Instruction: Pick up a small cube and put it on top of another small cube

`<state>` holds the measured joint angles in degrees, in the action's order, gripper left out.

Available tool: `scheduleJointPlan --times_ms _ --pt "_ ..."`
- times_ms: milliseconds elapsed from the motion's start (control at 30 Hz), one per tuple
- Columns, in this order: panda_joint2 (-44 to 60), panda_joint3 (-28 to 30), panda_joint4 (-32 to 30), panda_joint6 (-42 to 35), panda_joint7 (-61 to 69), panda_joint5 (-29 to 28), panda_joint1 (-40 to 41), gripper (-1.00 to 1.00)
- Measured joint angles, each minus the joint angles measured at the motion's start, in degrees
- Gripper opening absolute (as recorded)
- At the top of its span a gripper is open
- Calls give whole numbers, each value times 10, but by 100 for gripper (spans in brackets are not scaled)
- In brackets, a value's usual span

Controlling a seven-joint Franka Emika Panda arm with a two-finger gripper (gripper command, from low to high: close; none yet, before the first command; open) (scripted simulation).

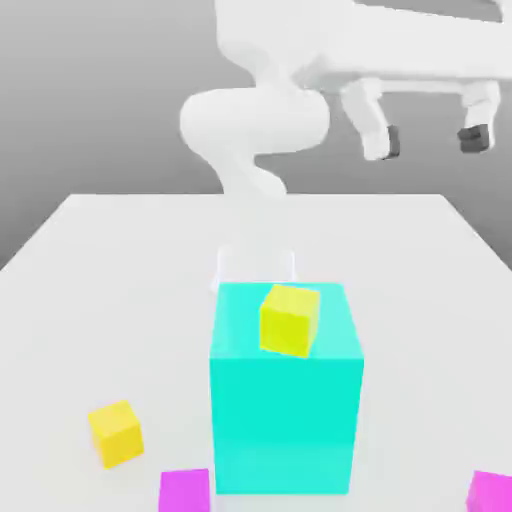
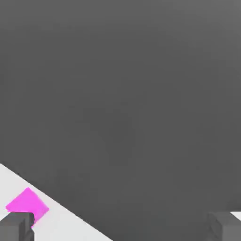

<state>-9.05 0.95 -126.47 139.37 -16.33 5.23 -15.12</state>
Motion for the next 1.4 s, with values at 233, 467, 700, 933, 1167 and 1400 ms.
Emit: scheduleJointPlan --times_ms 233,467,700,933,1167,1400 --pt "144 -22 21 31 97 -8 -43 0" --pt "288 -44 41 64 167 -55 -71 0" --pt "425 -41 66 138 184 -90 -92 -100" --pt "424 -41 66 137 185 -90 -92 -100" --pt "376 -45 48 49 226 -89 -79 -100" --pt "412 -56 94 49 271 -97 -76 -100"
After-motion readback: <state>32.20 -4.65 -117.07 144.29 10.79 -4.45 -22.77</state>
